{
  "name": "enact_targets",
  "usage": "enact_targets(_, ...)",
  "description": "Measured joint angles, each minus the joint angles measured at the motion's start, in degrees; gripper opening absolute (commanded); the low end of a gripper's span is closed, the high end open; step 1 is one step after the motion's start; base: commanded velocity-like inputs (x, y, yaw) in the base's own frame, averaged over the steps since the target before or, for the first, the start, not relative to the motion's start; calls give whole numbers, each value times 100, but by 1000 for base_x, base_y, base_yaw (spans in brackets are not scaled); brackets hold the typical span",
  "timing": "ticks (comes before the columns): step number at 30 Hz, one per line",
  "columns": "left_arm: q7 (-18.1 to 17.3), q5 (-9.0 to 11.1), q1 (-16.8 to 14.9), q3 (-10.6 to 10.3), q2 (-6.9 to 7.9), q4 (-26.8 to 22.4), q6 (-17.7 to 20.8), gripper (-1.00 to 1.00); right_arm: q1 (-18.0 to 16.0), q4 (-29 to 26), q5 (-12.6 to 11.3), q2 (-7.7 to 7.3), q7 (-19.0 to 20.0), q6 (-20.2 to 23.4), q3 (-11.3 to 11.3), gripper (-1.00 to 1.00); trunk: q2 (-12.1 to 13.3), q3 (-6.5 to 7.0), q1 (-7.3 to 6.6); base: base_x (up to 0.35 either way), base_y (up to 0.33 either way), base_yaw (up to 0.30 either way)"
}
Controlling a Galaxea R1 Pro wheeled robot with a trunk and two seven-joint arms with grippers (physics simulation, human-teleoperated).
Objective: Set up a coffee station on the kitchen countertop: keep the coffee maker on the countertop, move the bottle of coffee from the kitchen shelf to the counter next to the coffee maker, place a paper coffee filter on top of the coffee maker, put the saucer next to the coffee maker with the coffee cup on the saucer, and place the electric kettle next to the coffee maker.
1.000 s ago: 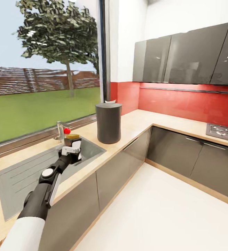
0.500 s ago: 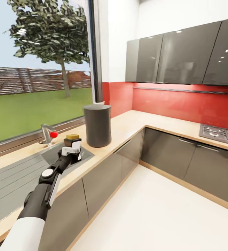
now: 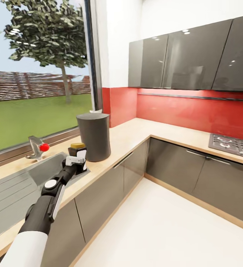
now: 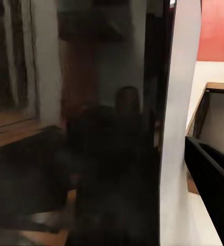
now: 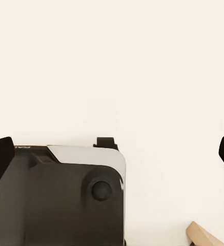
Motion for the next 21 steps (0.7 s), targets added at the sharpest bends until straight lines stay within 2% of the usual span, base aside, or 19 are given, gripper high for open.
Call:
enact_targets(3,-1,-3,70,-1,0,-1,-16,-100,0,-2,0,0,0,0,0,100,1,-1,0,14,-7,-225)
enact_targets(7,-1,2,211,7,0,61,-755,-100,0,0,0,3,0,0,0,100,0,-1,0,2,-1,-68)
enact_targets(9,-2,-4,238,8,0,153,-897,-100,-1,0,0,2,0,0,0,100,1,-1,0,0,0,-8)
enact_targets(17,-5,-2,510,18,14,253,-982,-100,-1,3,0,3,0,0,0,100,0,-1,0,1,0,-1)
enact_targets(21,-5,-15,570,47,20,264,-984,-100,-1,17,4,4,0,0,21,100,0,-1,-1,110,0,0)
